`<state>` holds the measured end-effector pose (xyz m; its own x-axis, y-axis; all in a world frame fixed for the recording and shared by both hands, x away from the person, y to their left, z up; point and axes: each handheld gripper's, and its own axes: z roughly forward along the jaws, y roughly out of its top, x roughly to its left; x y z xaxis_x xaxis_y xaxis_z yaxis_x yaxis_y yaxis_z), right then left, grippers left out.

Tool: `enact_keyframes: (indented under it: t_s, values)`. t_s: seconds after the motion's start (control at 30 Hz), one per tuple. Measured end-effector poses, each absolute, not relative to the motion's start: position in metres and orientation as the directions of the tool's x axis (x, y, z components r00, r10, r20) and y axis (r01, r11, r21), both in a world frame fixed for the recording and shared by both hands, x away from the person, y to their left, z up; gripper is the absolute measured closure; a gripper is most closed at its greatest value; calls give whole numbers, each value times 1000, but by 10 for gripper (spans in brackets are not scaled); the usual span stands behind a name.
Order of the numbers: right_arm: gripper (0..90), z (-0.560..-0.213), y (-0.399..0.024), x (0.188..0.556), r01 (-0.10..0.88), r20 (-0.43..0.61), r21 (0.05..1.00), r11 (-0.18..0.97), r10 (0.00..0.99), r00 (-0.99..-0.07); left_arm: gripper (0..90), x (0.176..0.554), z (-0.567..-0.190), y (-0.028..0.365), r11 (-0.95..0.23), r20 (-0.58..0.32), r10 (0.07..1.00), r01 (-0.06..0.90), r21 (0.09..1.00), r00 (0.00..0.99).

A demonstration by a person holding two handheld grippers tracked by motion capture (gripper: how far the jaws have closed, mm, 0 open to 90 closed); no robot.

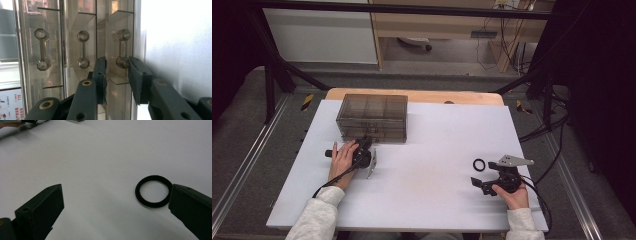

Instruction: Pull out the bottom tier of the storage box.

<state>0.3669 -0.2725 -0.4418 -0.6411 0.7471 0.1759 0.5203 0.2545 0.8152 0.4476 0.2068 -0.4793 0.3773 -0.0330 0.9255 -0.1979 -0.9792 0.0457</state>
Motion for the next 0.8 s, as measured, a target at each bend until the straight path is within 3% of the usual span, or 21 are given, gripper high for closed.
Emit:
enact_keyframes:
  t_s: [0.8]
  values:
    - [5,-442,-272,367,520,175,815,255,747,-641,685,440,-479,208,-978,926,-40,-206,42,375]
